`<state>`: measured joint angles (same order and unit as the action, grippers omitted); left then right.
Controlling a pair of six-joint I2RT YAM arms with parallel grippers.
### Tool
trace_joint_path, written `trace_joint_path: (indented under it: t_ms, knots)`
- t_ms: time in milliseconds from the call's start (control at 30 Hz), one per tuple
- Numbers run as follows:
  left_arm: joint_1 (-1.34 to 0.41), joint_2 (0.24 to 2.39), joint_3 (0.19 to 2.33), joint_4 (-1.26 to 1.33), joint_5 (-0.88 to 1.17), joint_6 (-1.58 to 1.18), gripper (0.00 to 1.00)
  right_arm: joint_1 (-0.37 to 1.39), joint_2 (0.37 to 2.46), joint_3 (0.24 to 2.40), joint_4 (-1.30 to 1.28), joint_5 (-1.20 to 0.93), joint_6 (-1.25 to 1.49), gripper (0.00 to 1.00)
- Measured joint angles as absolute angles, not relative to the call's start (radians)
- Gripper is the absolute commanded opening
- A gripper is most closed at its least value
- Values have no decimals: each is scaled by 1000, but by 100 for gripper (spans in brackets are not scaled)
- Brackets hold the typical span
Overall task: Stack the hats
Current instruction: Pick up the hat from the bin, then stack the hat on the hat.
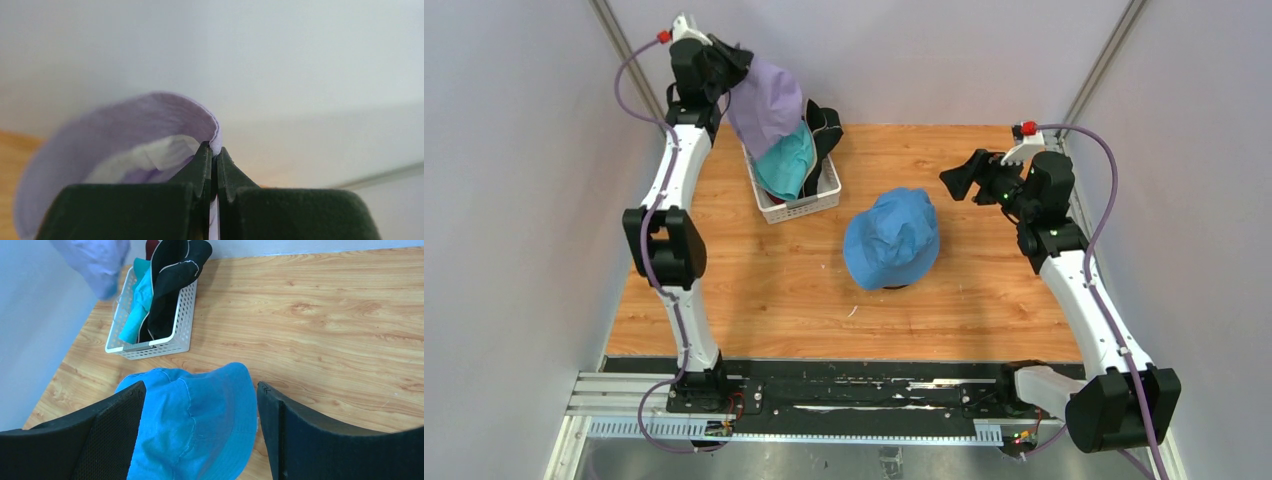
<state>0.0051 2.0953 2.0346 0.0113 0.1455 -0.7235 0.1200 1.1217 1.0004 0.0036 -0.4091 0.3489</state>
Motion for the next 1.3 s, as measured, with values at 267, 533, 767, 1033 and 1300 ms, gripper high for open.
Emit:
trace_joint_path:
  t_ms: [267,533,767,1033,1300]
  knots:
    - [-70,1829,2029,113,286,-879,0,121,1112,989,34,-460,379,81]
    - [-167,1762,2022,131,405,-1034,0,122,1047,989,37,-473,385,81]
    - [-348,1679,1962,184,489,-1139,0,122,971,989,13,-447,379,81]
    - [-576,1690,1963,268,548,-1237,0,121,847,1011,-152,-200,342,85]
    - [-757,1799,1964,283,572,-1288,0,121,726,1192,-321,137,246,90]
